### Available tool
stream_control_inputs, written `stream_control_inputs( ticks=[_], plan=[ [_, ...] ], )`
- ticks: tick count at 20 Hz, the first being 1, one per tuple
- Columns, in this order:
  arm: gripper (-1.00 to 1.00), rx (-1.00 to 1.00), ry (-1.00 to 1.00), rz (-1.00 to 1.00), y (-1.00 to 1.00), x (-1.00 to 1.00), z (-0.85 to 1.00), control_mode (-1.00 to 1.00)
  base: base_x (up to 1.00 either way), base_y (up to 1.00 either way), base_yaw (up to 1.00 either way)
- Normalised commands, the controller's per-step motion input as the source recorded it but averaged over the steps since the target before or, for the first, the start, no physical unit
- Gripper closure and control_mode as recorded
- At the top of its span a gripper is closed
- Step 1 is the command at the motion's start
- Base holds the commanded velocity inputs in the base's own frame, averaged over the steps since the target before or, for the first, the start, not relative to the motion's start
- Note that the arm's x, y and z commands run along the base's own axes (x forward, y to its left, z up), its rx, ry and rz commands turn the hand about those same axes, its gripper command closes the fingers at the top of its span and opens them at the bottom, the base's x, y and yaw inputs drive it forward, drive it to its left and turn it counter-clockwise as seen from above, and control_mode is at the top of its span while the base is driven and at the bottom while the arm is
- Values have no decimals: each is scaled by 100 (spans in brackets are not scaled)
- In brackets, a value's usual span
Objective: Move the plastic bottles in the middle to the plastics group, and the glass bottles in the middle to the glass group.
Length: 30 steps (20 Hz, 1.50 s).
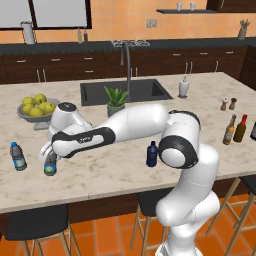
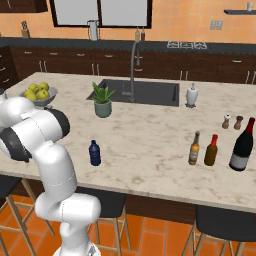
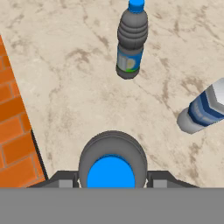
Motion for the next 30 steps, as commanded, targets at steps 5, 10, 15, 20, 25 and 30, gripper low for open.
stream_control_inputs(
  ticks=[5,10,15,20,25,30],
  plan=[
    [100,-2,0,-5,13,35,0,-100,0,0,0],
    [100,-1,0,-2,3,29,0,-100,0,0,0],
    [100,0,0,0,17,16,0,-100,0,0,0],
    [100,0,0,0,11,10,-17,-100,0,0,0],
    [100,0,1,0,5,11,-57,-100,0,0,0],
    [100,0,0,0,1,3,-46,-100,0,0,0]
  ],
)
